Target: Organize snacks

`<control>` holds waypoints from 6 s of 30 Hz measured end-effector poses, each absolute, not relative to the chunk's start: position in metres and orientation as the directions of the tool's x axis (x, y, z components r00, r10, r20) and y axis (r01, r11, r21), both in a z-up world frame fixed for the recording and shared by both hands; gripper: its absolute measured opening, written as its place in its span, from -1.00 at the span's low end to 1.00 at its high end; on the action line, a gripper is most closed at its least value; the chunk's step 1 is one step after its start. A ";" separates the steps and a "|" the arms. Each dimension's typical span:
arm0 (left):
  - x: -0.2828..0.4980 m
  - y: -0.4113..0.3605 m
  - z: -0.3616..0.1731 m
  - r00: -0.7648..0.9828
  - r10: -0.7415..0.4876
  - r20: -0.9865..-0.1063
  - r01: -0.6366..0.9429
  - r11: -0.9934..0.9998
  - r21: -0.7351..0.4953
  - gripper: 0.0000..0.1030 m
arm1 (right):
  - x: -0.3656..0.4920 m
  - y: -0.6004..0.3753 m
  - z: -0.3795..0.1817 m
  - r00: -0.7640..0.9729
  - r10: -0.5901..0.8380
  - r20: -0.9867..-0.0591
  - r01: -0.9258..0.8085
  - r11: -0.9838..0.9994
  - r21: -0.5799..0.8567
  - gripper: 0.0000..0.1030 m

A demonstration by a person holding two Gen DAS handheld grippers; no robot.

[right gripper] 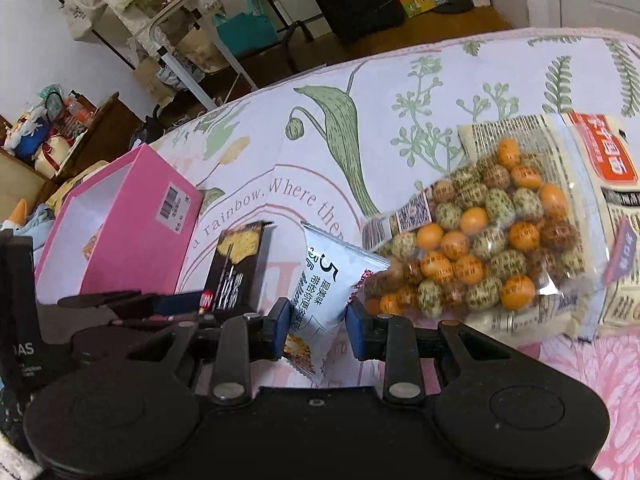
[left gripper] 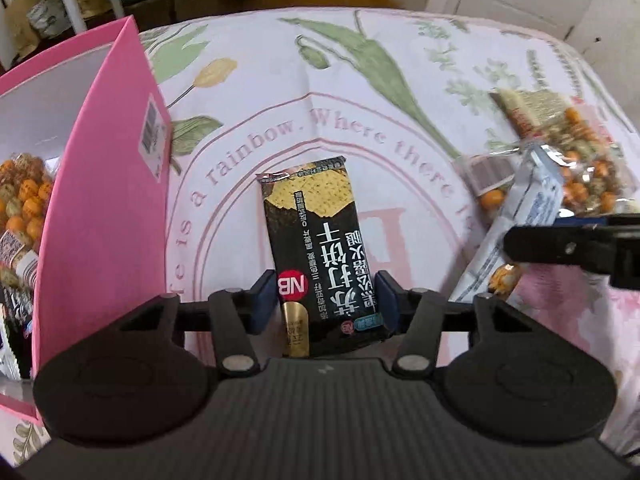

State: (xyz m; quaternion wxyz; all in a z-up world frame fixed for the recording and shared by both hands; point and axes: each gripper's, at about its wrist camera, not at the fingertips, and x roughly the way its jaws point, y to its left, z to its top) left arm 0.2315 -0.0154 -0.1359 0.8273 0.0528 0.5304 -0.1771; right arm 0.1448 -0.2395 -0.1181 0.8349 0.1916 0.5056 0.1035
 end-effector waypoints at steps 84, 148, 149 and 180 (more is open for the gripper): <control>0.165 0.021 -0.100 0.402 -0.275 -0.874 0.323 0.935 -0.146 -0.05 | 0.087 -0.200 -0.120 0.465 0.404 -0.788 -0.113 0.910 0.399 -0.33; 0.140 0.107 0.001 0.643 -0.198 -0.740 0.091 0.979 -0.183 0.17 | 0.048 -0.189 -0.037 0.672 0.376 -0.638 -0.290 0.926 0.240 0.17; 0.138 0.098 0.001 0.636 -0.221 -0.739 0.119 0.975 -0.188 0.17 | 0.045 -0.194 -0.035 0.683 0.353 -0.639 -0.279 0.935 0.219 0.17; 0.283 -0.104 -0.106 0.375 -0.476 -0.795 0.472 0.837 -0.279 0.11 | 0.064 -0.247 -0.132 0.724 0.197 -0.661 -0.131 0.980 0.148 0.31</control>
